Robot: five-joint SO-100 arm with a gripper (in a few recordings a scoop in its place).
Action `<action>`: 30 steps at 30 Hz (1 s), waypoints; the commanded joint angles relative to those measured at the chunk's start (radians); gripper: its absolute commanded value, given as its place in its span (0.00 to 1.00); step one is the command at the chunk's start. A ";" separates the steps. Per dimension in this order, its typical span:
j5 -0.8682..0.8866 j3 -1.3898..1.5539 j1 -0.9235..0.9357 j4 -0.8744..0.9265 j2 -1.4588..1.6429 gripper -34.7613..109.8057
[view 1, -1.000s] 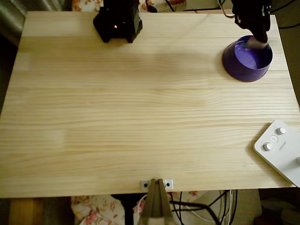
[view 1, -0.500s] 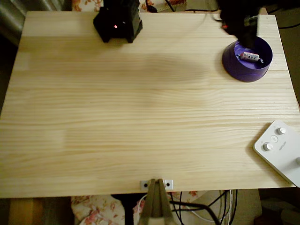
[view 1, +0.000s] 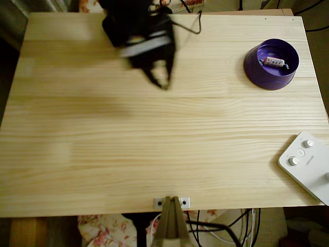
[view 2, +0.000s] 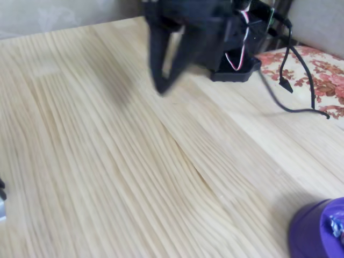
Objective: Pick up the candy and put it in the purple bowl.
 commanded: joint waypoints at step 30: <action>-0.144 0.388 0.290 0.025 0.526 0.24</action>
